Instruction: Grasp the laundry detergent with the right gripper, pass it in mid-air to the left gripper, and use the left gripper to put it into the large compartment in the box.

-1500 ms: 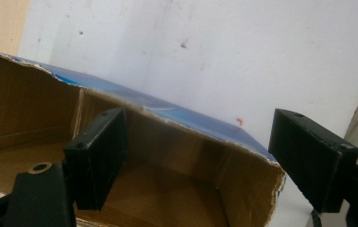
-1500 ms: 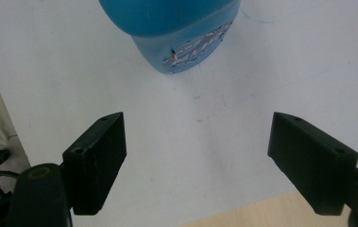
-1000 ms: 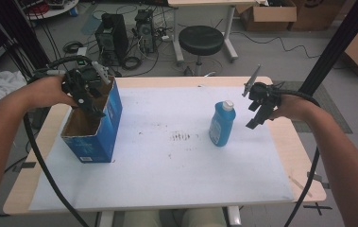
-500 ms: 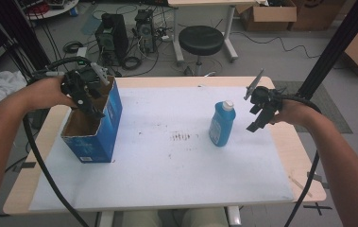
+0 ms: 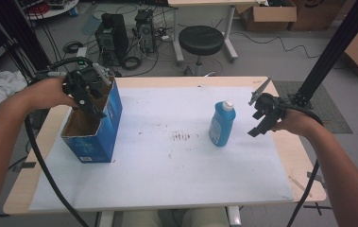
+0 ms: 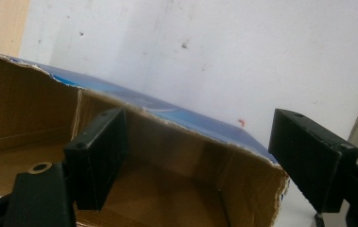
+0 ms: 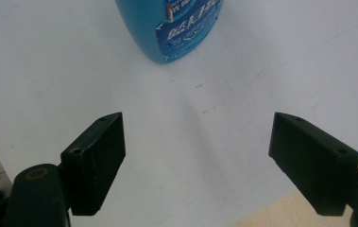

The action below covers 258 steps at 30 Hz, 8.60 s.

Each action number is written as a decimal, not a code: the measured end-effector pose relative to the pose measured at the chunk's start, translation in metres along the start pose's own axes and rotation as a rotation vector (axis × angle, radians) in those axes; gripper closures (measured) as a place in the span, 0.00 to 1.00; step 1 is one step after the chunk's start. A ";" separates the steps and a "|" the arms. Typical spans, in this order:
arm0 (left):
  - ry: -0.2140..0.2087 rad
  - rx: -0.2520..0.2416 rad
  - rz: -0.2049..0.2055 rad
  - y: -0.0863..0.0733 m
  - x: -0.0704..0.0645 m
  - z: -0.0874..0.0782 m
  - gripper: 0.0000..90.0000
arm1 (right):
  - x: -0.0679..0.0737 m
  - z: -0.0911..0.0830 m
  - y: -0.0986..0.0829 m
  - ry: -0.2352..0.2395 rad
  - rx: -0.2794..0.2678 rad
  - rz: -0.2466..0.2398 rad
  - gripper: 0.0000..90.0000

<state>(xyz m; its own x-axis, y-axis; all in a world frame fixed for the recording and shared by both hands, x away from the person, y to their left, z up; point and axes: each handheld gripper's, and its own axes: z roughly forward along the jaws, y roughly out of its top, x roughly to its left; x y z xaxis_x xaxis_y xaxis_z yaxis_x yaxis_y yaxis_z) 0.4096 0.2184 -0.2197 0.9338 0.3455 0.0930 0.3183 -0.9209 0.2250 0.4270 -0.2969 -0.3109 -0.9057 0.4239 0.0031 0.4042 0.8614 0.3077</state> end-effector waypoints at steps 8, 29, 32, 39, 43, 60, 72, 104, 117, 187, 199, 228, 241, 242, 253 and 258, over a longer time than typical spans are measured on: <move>-0.003 -0.003 -0.001 0.000 -0.001 0.002 0.23 | 0.013 0.007 -0.011 -0.050 -0.050 0.079 0.21; -0.002 -0.010 -0.003 -0.003 -0.002 0.002 0.23 | 0.034 0.035 -0.040 -0.085 -0.198 0.252 0.19; -0.002 -0.012 -0.003 -0.003 -0.002 0.002 0.23 | 0.036 0.038 -0.044 -0.096 -0.232 0.276 0.19; -0.004 -0.013 -0.003 -0.004 -0.003 0.004 0.23 | 0.041 0.044 -0.055 -0.123 -0.327 0.334 0.20; -0.003 -0.018 -0.005 -0.004 -0.003 0.004 0.23 | 0.044 0.046 -0.060 -0.149 -0.370 0.355 0.20; -0.006 -0.019 -0.002 -0.003 -0.004 0.006 0.23 | 0.056 0.061 -0.083 -0.243 -0.542 0.453 0.20; -0.006 -0.022 -0.001 -0.001 -0.005 0.007 0.23 | 0.065 0.068 -0.095 -0.358 -0.663 0.529 0.21; -0.005 -0.030 0.005 -0.001 -0.005 0.008 0.23 | 0.112 0.090 -0.083 -0.584 -0.900 0.613 0.17; -0.006 -0.026 0.005 -0.002 -0.005 0.009 0.23 | 0.131 0.095 -0.056 -0.588 -0.957 0.595 0.17; -0.020 -0.028 -0.004 -0.010 -0.001 0.017 0.24 | 0.097 0.119 0.022 -0.582 -0.967 0.620 0.23; -0.021 -0.030 -0.006 -0.011 0.000 0.017 0.24 | 0.097 0.119 0.021 -0.580 -0.974 0.616 0.30; -0.022 -0.030 -0.004 -0.010 -0.001 0.017 0.24 | 0.096 0.119 0.020 -0.583 -0.984 0.623 0.43; -0.014 -0.035 0.010 -0.007 -0.005 0.014 0.24 | 0.096 0.115 0.018 -0.571 -0.970 0.598 0.48; -0.013 -0.036 0.016 -0.006 -0.006 0.014 0.24 | 0.095 0.113 0.017 -0.555 -0.967 0.592 0.48; 0.006 -0.043 0.066 0.015 -0.020 0.005 0.24 | 0.100 0.081 0.012 -0.365 -0.952 0.379 0.49; 0.007 -0.041 0.082 0.024 -0.026 0.002 0.24 | 0.099 0.068 0.006 -0.263 -0.966 0.325 0.49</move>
<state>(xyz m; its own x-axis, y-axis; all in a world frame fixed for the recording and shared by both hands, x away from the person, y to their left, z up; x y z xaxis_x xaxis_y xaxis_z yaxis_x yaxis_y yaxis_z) 0.3933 0.1866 -0.2187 0.9553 0.2704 0.1197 0.2336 -0.9382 0.2555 0.3484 -0.2305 -0.3732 -0.6691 0.7415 0.0501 0.2441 0.1556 0.9572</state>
